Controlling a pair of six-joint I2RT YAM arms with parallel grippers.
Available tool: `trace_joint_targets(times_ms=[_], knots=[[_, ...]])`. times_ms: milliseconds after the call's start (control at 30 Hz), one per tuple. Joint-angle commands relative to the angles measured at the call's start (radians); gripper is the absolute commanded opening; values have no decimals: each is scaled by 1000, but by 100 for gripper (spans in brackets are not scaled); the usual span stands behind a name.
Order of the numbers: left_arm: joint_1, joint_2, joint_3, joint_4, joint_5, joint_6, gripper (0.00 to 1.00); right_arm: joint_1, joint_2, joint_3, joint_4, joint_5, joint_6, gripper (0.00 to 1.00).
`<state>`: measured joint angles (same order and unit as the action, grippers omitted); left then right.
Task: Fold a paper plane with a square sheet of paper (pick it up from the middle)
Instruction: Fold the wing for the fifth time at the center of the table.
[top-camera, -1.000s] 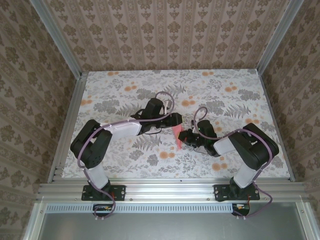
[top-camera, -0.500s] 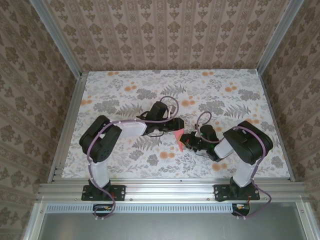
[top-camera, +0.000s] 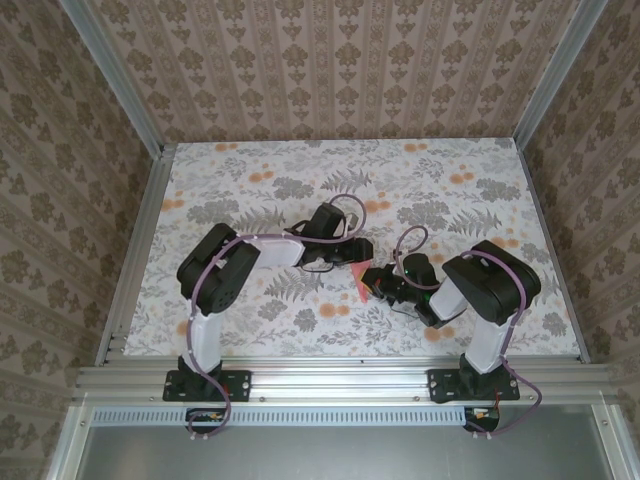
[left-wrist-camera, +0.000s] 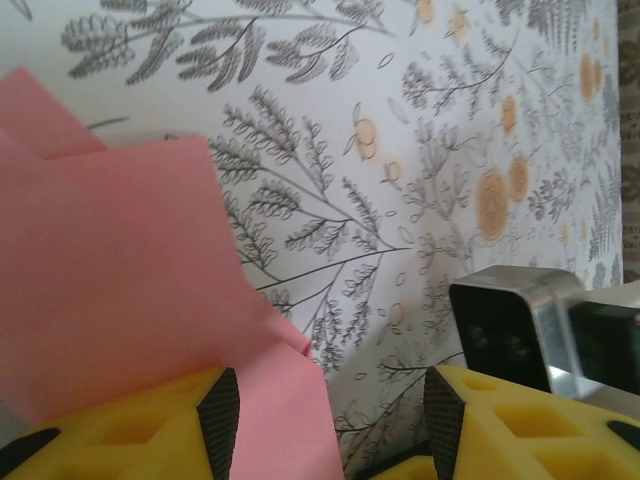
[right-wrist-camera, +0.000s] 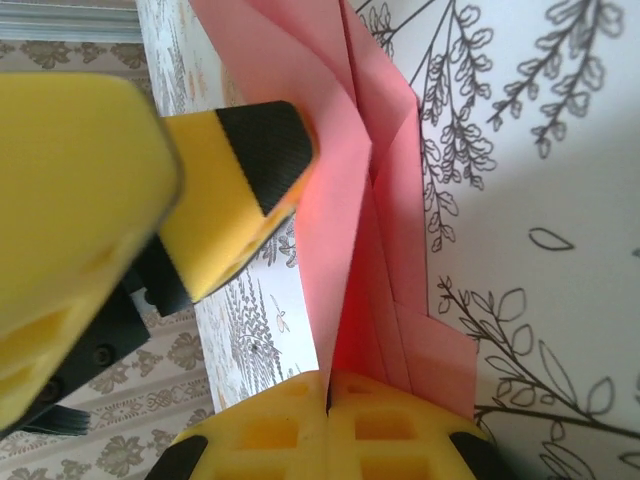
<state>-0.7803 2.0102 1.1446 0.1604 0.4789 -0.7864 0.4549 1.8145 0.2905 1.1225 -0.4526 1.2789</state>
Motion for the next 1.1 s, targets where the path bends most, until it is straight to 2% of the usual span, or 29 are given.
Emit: trace_joint_targets(times_ms=[0, 100, 233, 333, 433, 567, 633, 800, 967, 1067], knots=[[-4, 26, 24, -46, 6, 28, 55, -10, -4, -27, -124, 61, -19, 4], [-5, 45, 39, -66, 10, 35, 54, -10, -4, -27, -128, 57, -18, 6], [-7, 54, 44, -97, 5, 33, 54, -11, -55, -28, -190, 61, -36, 19], [-7, 57, 45, -130, -7, 37, 54, -12, -151, -21, -335, 80, -84, 21], [-8, 62, 49, -147, -6, 39, 53, -13, -261, -6, -543, 121, -148, 34], [-8, 62, 50, -144, 0, 40, 53, -13, -380, 39, -776, 152, -235, 36], [-7, 60, 56, -145, 4, 42, 53, -13, -443, 65, -853, 153, -281, 34], [-8, 64, 73, -156, 9, 49, 53, -6, -522, 143, -943, 96, -372, 8], [-8, 65, 79, -162, 12, 50, 53, 18, -439, 207, -863, -6, -360, 2], [-8, 65, 80, -166, 12, 49, 53, 24, -356, 240, -838, -15, -344, 1]])
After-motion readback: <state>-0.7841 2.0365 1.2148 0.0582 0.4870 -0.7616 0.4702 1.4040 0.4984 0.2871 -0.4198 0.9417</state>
